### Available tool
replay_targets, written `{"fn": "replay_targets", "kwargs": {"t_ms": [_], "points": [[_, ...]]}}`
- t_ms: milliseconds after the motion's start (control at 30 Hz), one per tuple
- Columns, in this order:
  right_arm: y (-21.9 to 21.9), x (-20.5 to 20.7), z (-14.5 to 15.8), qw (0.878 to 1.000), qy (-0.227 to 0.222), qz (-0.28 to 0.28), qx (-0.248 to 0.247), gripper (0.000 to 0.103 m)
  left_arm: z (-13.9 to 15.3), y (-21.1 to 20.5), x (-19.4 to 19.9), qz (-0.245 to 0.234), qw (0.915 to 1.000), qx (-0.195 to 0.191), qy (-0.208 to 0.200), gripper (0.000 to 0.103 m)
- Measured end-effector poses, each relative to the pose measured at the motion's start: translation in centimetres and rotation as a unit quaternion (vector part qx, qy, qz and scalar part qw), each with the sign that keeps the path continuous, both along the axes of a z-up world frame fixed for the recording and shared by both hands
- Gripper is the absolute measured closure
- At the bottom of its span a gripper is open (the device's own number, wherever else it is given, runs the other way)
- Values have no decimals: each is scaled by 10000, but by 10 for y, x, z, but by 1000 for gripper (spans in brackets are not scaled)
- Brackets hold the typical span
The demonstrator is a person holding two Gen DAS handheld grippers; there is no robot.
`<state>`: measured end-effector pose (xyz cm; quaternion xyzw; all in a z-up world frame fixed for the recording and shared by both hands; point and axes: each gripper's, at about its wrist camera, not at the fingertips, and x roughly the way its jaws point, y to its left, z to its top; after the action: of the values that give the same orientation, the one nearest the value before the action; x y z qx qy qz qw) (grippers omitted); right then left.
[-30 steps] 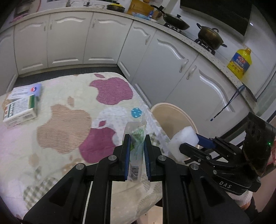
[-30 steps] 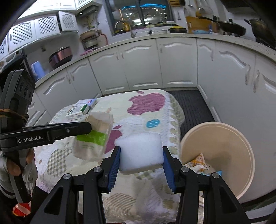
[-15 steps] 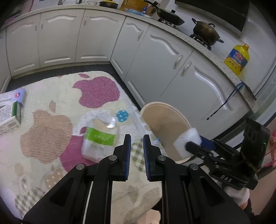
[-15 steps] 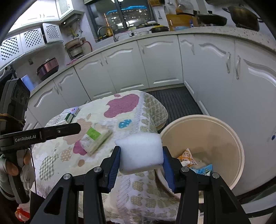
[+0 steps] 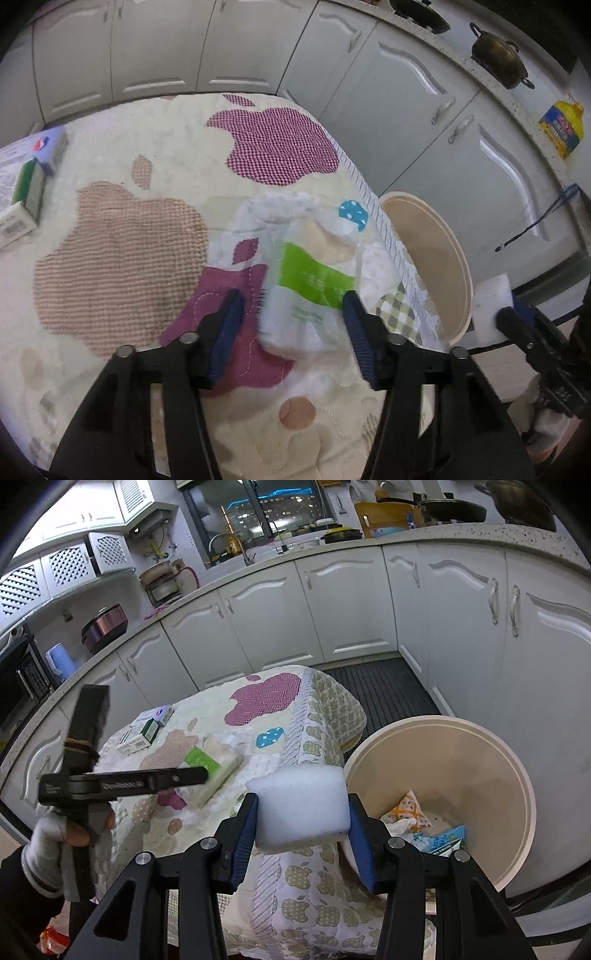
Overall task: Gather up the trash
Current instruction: 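Carry the wipe pack and sponge over the beige bin and release both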
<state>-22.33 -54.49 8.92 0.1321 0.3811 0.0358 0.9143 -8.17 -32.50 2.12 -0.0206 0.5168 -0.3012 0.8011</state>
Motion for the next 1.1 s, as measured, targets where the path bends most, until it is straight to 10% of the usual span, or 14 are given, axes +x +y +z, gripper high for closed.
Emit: {"fn": "replay_targets", "kwargs": {"t_ms": [33,167,533,1100], "points": [[-1,0,0,10000,1,-12,-3,58,0,-3,-1,-49,10000,24,-26,84],[-7,-2,1,10000,13,-93,-8,58,10,-7,-10,-236,9996,-87,-113,94],[-21,-9,8,9997,-85,-243,-55,58,57,-35,-38,-691,9954,-456,-489,95],[-83,-9,-8,9948,187,-995,-130,58,49,-134,-39,-1232,9908,-321,-455,95]]}}
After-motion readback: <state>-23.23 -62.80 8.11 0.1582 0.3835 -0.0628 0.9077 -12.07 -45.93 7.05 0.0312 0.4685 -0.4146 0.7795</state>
